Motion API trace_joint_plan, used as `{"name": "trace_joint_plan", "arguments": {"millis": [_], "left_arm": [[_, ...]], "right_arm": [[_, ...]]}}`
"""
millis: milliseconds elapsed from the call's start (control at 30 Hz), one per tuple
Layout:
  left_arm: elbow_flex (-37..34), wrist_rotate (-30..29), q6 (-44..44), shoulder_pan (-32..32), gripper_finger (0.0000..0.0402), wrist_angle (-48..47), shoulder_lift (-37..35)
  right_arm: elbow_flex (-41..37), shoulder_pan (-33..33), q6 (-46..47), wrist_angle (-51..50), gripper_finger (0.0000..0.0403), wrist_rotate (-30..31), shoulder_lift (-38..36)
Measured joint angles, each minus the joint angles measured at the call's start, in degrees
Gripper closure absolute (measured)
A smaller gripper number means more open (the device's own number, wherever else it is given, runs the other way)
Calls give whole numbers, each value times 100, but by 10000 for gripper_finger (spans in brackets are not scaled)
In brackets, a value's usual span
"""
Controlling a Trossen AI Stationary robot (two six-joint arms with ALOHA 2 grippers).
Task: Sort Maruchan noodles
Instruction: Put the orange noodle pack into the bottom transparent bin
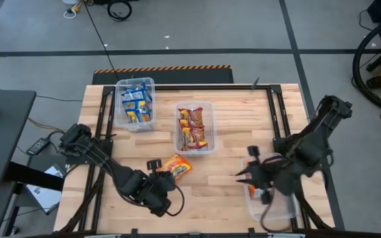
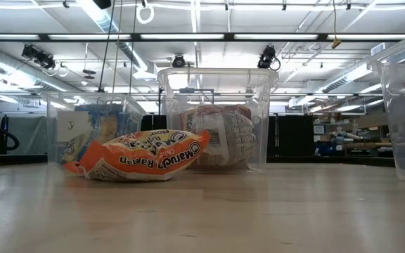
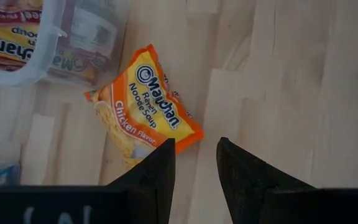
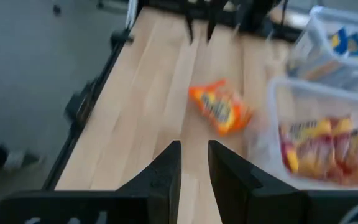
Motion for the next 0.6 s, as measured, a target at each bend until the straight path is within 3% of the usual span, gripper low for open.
{"name": "trace_joint_plan", "arguments": {"millis": [300, 600], "left_arm": [[-94, -185, -173, -282, 278, -610, -29], [-2287, -175, -793, -509, 278, 828, -702]], "right_arm": [[0, -837, -1063, 2197, 311, -358, 1259], [-2, -1086, -1132, 2933, 293, -612, 2354]]}}
